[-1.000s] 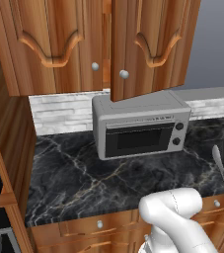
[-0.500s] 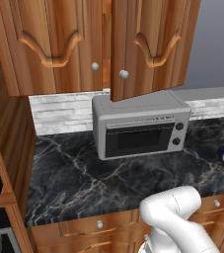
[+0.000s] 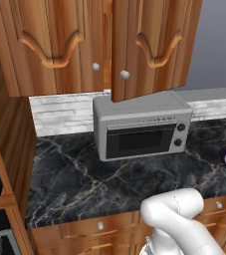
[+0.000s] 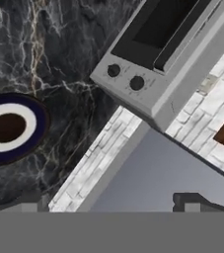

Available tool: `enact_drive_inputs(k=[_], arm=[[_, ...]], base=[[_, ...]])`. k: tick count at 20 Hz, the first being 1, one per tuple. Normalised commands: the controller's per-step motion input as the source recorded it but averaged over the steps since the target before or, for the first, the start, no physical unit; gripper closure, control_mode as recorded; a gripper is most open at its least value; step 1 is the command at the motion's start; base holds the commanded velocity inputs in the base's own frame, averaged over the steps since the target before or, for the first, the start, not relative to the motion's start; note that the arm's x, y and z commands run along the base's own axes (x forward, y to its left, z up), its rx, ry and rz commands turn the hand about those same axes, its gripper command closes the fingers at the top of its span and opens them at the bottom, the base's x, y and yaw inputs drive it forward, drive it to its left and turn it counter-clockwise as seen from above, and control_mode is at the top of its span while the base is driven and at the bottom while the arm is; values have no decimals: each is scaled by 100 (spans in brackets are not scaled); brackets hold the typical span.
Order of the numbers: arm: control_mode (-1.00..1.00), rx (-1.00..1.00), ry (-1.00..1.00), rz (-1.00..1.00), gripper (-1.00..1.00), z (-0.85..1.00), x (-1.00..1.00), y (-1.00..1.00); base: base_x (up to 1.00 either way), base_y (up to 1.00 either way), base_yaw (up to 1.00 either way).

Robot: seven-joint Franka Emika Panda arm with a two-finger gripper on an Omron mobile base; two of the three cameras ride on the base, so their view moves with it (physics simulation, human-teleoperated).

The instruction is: Pull the toaster oven rack outwards. Pick up the baguette from the plate and place it on the toaster oven rack. Close the toaster oven door fully and set the temperature to the lowest setting.

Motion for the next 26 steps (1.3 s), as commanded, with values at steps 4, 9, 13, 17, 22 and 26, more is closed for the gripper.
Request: enact_drive_inputs(k=[4, 9, 13, 17, 22, 26], arm=[[-100, 12, 31, 0, -100, -47, -2, 2], [-100, 2, 2, 0, -100, -33, 0, 6], [-100, 33, 1, 0, -100, -52, 0, 2], [-100, 35, 0, 0, -100, -31, 1, 20], [-100, 29, 1, 0, -100, -8, 1, 26], [-100, 4, 11, 9, -100, 0, 4, 58]], base=[[0, 0, 0], [0, 0, 0], [0, 0, 0], [0, 0, 0], [0, 0, 0], [0, 0, 0]])
